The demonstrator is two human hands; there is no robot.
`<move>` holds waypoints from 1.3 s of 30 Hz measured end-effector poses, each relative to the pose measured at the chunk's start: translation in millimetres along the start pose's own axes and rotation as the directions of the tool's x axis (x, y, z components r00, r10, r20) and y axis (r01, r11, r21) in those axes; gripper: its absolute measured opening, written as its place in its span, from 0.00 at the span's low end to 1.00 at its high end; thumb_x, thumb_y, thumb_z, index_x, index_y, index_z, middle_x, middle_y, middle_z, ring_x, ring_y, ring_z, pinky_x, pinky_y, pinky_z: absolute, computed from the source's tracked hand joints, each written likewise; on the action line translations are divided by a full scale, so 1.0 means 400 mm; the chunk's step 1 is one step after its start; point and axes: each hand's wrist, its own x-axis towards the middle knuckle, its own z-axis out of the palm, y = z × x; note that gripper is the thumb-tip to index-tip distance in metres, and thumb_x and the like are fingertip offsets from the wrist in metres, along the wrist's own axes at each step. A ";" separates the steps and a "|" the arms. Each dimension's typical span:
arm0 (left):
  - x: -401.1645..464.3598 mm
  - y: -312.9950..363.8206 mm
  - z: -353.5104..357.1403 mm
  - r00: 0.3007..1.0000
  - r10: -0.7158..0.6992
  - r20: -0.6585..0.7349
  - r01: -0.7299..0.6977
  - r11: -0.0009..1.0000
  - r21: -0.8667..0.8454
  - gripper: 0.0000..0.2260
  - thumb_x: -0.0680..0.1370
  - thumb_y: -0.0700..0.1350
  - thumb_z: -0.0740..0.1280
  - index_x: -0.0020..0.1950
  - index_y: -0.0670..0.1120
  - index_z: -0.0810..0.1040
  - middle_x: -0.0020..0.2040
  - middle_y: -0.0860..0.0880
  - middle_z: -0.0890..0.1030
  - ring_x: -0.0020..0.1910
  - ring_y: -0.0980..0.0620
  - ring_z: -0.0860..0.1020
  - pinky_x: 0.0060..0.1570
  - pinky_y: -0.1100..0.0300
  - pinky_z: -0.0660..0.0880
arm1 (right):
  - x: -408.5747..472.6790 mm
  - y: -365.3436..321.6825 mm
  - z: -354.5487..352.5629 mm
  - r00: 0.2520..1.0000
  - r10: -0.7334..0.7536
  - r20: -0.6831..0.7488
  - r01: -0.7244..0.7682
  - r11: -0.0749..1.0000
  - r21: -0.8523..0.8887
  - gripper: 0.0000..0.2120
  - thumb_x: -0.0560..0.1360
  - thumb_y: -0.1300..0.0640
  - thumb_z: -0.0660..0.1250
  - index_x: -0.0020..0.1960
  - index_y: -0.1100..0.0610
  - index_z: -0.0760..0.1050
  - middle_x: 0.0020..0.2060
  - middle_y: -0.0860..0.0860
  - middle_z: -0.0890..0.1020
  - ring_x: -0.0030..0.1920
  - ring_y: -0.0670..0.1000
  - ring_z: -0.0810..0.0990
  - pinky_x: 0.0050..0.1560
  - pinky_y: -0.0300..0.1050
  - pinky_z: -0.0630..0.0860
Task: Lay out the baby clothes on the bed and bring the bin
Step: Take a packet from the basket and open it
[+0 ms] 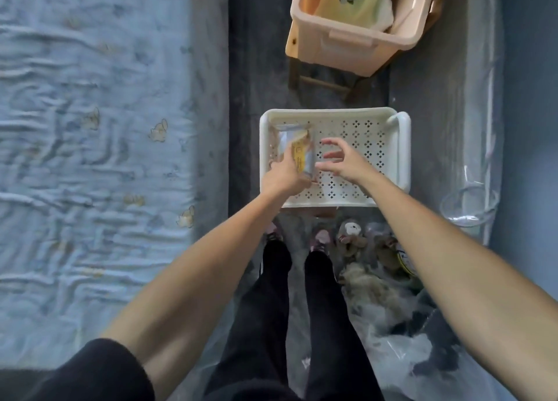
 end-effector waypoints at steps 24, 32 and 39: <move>-0.036 -0.030 -0.048 0.938 0.344 0.050 -0.258 0.783 -0.566 0.31 0.74 0.35 0.70 0.73 0.50 0.63 0.54 0.49 0.73 0.47 0.54 0.77 0.39 0.68 0.77 | -0.068 0.041 -0.067 0.972 -0.142 0.188 0.010 0.823 0.568 0.39 0.64 0.60 0.73 0.68 0.42 0.61 0.52 0.58 0.83 0.52 0.54 0.83 0.48 0.45 0.81; -0.284 0.164 -0.313 0.842 0.535 0.068 -0.446 0.762 -0.469 0.29 0.73 0.39 0.72 0.72 0.52 0.67 0.50 0.46 0.78 0.47 0.47 0.80 0.51 0.53 0.80 | -0.347 -0.227 -0.201 0.914 -0.376 0.149 0.246 0.809 0.534 0.33 0.71 0.67 0.67 0.71 0.47 0.61 0.57 0.58 0.81 0.56 0.56 0.81 0.48 0.44 0.80; -0.594 0.409 -0.558 0.715 0.699 0.004 -0.676 0.693 -0.251 0.25 0.73 0.41 0.73 0.67 0.54 0.71 0.47 0.42 0.81 0.43 0.49 0.78 0.45 0.60 0.76 | -0.633 -0.505 -0.364 0.846 -0.531 0.059 0.439 0.753 0.490 0.33 0.72 0.71 0.66 0.71 0.49 0.61 0.55 0.61 0.82 0.54 0.58 0.82 0.48 0.45 0.80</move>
